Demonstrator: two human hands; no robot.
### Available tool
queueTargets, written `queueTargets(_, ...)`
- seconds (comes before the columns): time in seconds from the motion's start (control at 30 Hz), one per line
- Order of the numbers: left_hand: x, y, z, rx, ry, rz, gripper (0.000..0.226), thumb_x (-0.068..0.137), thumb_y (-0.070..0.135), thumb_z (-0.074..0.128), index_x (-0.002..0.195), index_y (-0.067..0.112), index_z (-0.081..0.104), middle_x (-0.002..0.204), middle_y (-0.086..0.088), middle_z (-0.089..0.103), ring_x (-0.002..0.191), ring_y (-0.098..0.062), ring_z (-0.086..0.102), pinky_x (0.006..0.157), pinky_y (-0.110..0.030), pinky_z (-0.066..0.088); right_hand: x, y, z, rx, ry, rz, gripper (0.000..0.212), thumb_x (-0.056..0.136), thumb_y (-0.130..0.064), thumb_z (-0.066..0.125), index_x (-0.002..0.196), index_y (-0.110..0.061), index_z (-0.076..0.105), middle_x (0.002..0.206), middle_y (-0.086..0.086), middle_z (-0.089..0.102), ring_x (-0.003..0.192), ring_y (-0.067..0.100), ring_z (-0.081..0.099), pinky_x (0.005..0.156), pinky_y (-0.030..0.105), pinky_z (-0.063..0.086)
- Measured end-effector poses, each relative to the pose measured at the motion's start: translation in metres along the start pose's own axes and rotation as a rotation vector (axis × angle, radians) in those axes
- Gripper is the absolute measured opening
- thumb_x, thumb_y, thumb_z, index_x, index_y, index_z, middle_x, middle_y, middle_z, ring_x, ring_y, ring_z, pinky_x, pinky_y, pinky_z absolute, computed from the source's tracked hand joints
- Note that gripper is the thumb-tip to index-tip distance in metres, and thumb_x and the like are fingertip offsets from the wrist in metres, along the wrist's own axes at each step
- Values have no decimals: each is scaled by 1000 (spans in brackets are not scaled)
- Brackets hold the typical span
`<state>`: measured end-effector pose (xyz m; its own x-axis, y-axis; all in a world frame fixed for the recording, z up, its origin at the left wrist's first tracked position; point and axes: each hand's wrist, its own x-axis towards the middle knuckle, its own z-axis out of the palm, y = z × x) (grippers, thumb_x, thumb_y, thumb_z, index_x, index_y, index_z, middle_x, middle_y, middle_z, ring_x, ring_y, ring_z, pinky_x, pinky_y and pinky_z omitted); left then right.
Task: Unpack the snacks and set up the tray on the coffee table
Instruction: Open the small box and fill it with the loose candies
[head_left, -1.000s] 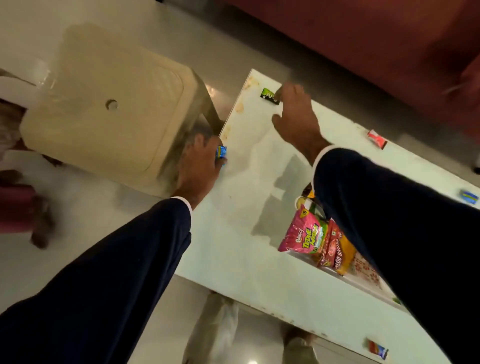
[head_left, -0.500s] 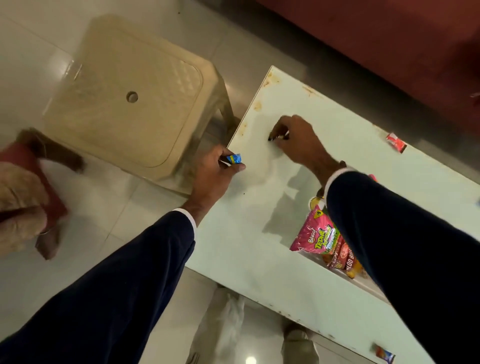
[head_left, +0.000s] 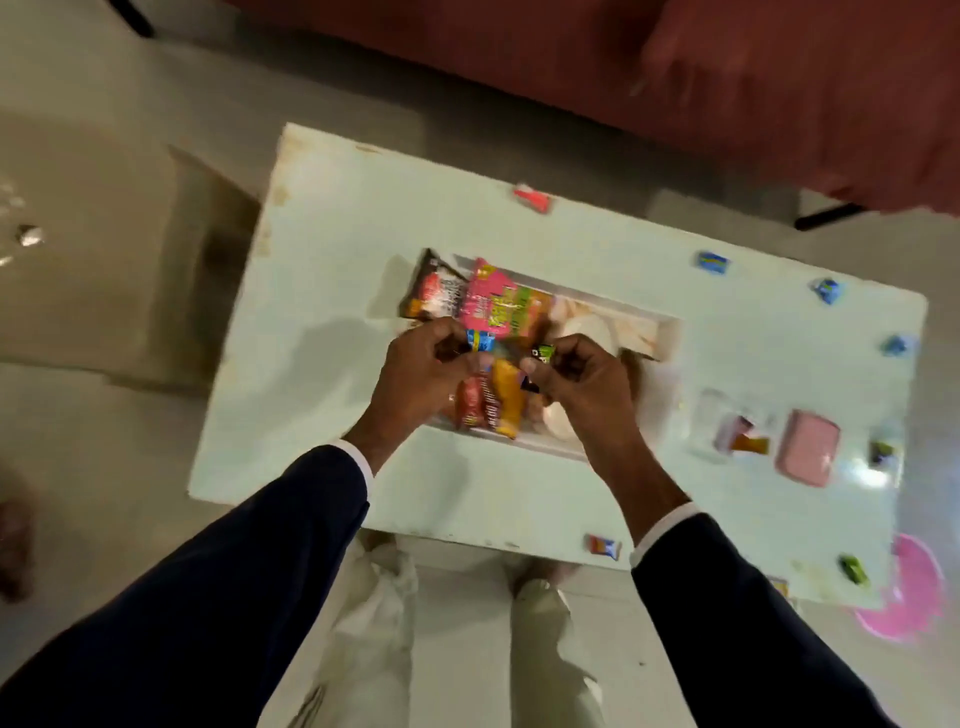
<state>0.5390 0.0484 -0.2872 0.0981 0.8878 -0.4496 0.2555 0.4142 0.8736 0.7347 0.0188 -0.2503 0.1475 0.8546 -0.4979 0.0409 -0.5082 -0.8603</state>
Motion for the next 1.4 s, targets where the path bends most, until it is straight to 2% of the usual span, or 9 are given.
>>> queueTargets(0.1, -15, 22, 87, 69, -152, 32, 25, 80, 14, 87, 83, 32, 70, 68, 16, 71, 60, 1, 62, 62, -20, 50, -30, 16, -84, 1, 119, 33, 3, 90, -13, 75, 93, -12, 74, 75, 3, 74, 63, 14, 65, 56, 28, 52)
queueTargets(0.3, -38, 38, 241, 238, -281, 28, 11, 86, 12, 81, 93, 12, 73, 77, 7, 72, 64, 4, 66, 63, -10, 47, -62, 63, -232, -67, 285, 144, 14, 94, -10, 66, 105, -14, 74, 92, -2, 73, 82, 12, 70, 69, 27, 58)
queueTargets(0.47, -39, 44, 331, 351, -261, -17, 21, 87, 15, 81, 102, 6, 70, 88, -11, 77, 74, -29, 74, 73, -43, 61, -50, 94, -309, -148, 390, 201, 15, 92, -10, 67, 106, -6, 68, 92, 7, 73, 74, 16, 74, 57, 21, 58)
queueTargets(0.6, -25, 38, 376, 453, -221, -47, 22, 89, 23, 80, 103, 9, 69, 92, -9, 78, 75, -28, 75, 70, -38, 59, -24, 111, -331, -221, 356, 196, 16, 89, -8, 68, 106, -9, 67, 98, 11, 72, 85, 27, 74, 66, 33, 63)
queueTargets(0.77, -17, 32, 386, 520, -201, -18, 32, 91, 26, 79, 116, 16, 64, 95, -3, 73, 79, -25, 73, 72, -40, 60, -12, 124, -344, -268, 313, 197, 23, 89, -6, 66, 111, -10, 71, 102, 8, 73, 93, 26, 72, 86, 40, 61)
queueTargets(0.93, -47, 4, 340, 651, -317, 108, 14, 100, 14, 62, 112, 20, 64, 97, 3, 66, 79, -15, 68, 79, -45, 61, -58, 146, -356, -182, 327, 288, 19, 90, -4, 63, 101, -17, 71, 88, -1, 72, 83, 22, 74, 70, 28, 62)
queueTargets(1.1, -103, -38, 283, 912, -527, 148, 20, 100, 25, 63, 119, 27, 59, 125, 9, 54, 78, -11, 61, 75, -33, 53, -122, 186, -357, -323, 285, 428, 19, 87, -4, 63, 99, -15, 73, 93, 3, 73, 84, 25, 72, 78, 38, 59)
queueTargets(1.23, -126, -63, 260, 1024, -554, 52, 46, 87, 38, 79, 126, 28, 57, 134, 9, 47, 82, -15, 64, 67, -31, 49, -164, 218, -353, -531, 350, 428, 35, 81, -1, 74, 114, -12, 69, 117, 15, 60, 105, 36, 62, 98, 39, 49)
queueTargets(1.4, -131, -79, 253, 1151, -590, -15, 74, 77, 38, 89, 137, 22, 50, 139, -2, 46, 114, -24, 62, 84, -38, 58, -183, 246, -336, -689, 296, 429, 61, 82, -6, 79, 136, -19, 55, 138, 16, 40, 119, 40, 48, 105, 39, 37)
